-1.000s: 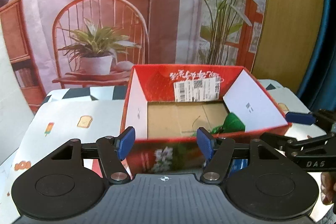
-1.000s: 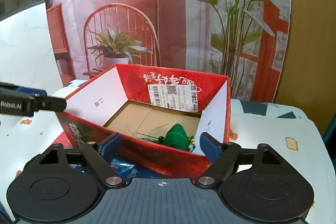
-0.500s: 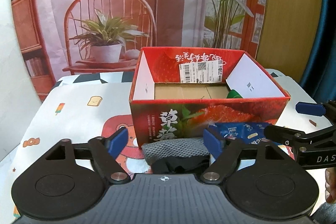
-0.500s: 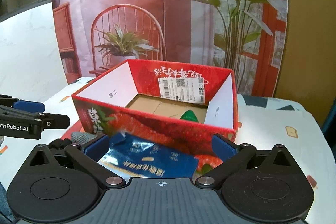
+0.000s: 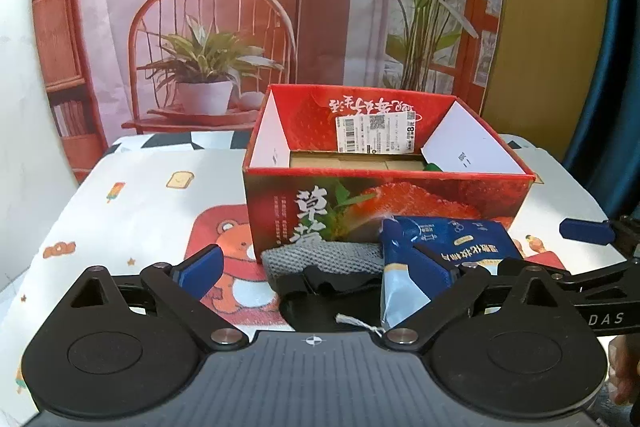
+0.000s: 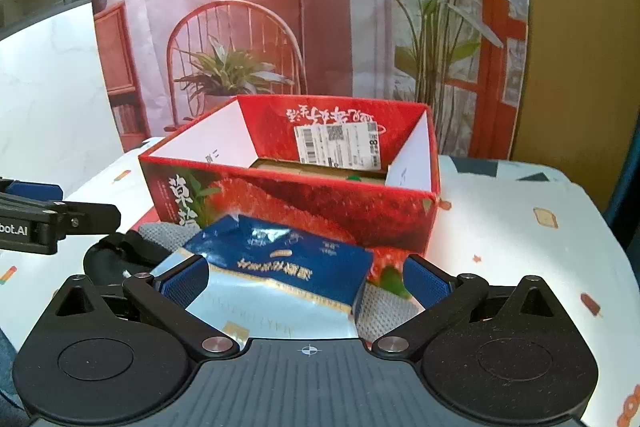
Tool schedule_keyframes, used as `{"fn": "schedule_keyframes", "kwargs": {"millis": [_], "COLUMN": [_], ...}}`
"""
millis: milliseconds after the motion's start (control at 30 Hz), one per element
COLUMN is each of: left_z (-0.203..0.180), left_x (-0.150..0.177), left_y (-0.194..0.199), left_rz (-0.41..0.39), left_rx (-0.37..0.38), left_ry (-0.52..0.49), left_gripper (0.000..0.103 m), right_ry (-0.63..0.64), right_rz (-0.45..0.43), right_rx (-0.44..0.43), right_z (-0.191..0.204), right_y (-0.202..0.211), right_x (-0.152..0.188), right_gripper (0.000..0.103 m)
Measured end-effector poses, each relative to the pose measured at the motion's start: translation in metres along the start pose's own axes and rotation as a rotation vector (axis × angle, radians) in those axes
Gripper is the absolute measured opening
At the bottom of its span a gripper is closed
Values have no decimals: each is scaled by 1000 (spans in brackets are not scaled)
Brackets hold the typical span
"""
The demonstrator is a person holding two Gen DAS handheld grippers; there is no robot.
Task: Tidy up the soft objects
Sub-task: 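Reach the left tool down to the blue packaged pad and grasp it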
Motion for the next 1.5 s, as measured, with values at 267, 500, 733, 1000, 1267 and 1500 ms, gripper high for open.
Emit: {"fn": "schedule_keyframes", "kwargs": {"millis": [267, 500, 733, 1000, 1267, 1500], "left_z": [3, 0, -12, -16, -19, -25], "left_x": [14, 18, 23, 25, 26, 16], "left_y": [2, 4, 1, -4, -14, -26], "left_rz": [18, 17, 23, 37, 62, 78], "left_rx": [-10, -4, 19, 31, 55, 124], "left_ry": [34, 41, 14, 10, 3, -2], "left_gripper": [100, 100, 99, 98, 95, 76], "right_ry": [-12, -41, -34, -22, -19, -5], "right_rz": [13, 23, 23, 26, 32, 32], "right_rx": [13, 5, -3, -27, -45, -78], "right_z": [-5, -8, -6, 0, -1, -1], "right_y": [1, -1, -7, -13, -20, -28], "right_x": [19, 30, 37, 38, 41, 38], "right_gripper": [102, 102, 102, 100, 95, 87]}}
Point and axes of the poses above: each gripper's, at about its wrist camera, not at the fingertips, and y roughly against the way its jaws point, z to its left, x to its underside, the point moved 10 cm from there along -y, roughly the way its jaws point, and after that the axes turned 9 degrees about z, right-handed, at the moved point
